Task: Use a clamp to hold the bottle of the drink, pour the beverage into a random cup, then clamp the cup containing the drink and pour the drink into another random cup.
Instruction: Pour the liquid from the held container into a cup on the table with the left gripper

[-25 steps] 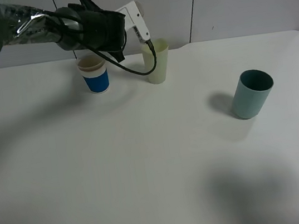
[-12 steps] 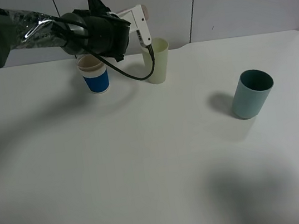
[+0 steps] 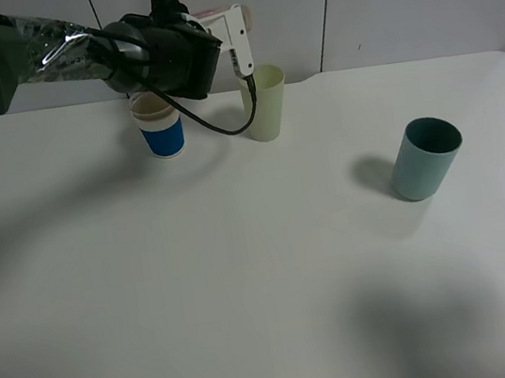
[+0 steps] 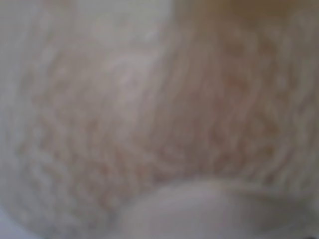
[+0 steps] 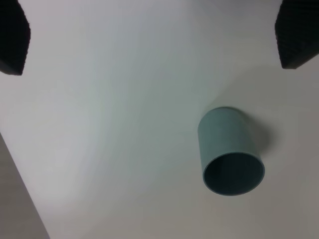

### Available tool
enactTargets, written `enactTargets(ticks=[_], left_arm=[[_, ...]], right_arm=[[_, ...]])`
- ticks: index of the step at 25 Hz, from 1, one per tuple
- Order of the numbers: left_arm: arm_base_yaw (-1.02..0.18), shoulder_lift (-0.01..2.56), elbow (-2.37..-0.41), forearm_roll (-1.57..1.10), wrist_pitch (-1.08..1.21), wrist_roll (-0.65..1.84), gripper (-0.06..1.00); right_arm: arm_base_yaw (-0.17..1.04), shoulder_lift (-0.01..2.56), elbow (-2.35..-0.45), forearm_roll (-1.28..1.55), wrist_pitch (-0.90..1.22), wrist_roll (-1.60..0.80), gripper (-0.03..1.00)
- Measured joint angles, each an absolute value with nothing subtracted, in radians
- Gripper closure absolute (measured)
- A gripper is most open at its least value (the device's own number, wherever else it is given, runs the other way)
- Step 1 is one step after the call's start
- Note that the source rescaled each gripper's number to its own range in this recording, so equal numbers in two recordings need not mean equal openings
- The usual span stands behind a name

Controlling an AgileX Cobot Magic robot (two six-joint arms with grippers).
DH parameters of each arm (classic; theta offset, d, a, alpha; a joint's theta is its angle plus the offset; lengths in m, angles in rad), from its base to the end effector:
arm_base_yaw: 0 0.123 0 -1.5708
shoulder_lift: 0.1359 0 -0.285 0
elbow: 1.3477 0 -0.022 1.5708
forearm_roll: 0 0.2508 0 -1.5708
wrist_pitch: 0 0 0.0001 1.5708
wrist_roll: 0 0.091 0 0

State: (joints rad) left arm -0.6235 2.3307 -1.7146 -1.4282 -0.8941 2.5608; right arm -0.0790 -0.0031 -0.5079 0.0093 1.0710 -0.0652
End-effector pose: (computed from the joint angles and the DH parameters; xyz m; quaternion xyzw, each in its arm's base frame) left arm 0.4505 -0.2376 0.1734 0.4423 0.6439 0.4856 0.3924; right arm -0.0066 0.0013 0.2786 0.0057 0.8530 -0.0330 0.5208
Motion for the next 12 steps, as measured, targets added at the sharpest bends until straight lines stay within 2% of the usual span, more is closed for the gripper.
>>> enactTargets(ticks=[12], left_arm=[[-0.623,2.331,-1.715,-1.363,-0.894,2.564,0.94]], right_arm=[[-0.079,-0.003,-0.508,0.009,1.071,-0.065,0.00]])
